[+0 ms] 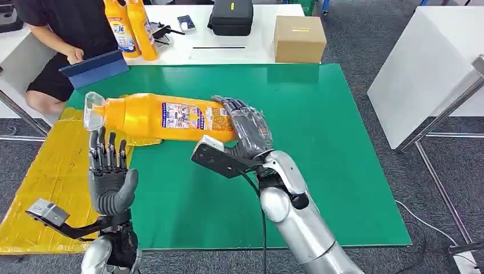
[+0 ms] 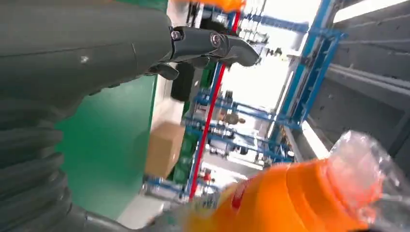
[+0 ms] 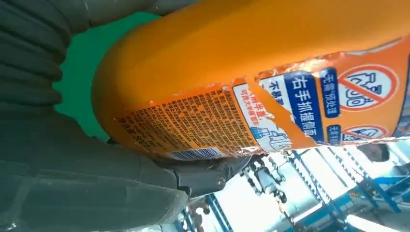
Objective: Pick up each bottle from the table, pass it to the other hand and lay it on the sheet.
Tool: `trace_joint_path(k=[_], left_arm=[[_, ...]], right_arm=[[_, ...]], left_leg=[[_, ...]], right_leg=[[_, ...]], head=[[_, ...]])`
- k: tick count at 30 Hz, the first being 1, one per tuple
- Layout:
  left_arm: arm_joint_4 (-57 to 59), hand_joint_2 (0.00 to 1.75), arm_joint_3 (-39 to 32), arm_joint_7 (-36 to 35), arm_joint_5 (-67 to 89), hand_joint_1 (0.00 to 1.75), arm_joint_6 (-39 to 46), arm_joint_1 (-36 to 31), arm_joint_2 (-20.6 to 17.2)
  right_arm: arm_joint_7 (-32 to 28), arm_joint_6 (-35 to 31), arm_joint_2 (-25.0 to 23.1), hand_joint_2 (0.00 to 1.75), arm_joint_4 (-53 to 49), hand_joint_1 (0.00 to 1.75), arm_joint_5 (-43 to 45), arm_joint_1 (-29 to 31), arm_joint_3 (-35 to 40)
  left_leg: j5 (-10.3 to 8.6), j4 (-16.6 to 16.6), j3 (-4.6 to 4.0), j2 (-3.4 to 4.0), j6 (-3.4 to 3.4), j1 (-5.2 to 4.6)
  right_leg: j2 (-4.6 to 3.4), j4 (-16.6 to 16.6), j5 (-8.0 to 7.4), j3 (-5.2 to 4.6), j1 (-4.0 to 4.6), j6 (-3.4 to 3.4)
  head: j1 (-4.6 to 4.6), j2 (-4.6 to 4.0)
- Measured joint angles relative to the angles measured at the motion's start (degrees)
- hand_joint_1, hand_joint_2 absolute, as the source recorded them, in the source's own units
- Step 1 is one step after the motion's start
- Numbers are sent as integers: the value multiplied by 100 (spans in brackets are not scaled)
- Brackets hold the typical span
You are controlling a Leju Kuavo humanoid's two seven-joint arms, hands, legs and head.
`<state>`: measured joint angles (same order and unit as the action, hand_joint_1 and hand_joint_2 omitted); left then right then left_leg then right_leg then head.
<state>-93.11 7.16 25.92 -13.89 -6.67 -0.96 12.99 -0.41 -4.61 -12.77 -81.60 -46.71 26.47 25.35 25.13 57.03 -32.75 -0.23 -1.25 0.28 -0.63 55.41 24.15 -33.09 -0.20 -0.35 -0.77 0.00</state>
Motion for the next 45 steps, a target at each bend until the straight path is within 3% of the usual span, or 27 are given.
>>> trace_joint_path(k=[8,17,29,38,45], left_arm=[[147,175,636,-61,-590,0,-48,12,-147],[149,175,951,-96,-818,0,-9,42,-214],[190,175,945,-20,-764,0,284,-51,-260],[315,175,735,37,-562,0,542,-392,-267],[308,175,488,50,-466,0,605,-240,-267]], right_arm=[[-261,-269,-118,175,1029,175,407,214,260],[-269,-326,-295,175,1487,175,523,211,498],[-224,-267,-544,175,1682,175,667,214,773],[-130,-343,-667,175,1918,175,883,135,1468],[-125,-380,-660,175,2040,175,927,-42,1819]], left_leg=[[0,0,-1,-1,0,2],[0,-1,-1,2,0,2],[0,-1,-1,3,0,3],[0,-1,0,2,0,4],[1,-1,0,4,1,3]], right_leg=[[0,0,1,0,1,0],[0,0,0,-2,2,0],[-1,0,0,-2,2,0],[0,0,1,-2,3,-1],[-2,0,1,-5,2,-1]], head=[[0,0],[0,0],[0,0],[0,0],[0,0]])
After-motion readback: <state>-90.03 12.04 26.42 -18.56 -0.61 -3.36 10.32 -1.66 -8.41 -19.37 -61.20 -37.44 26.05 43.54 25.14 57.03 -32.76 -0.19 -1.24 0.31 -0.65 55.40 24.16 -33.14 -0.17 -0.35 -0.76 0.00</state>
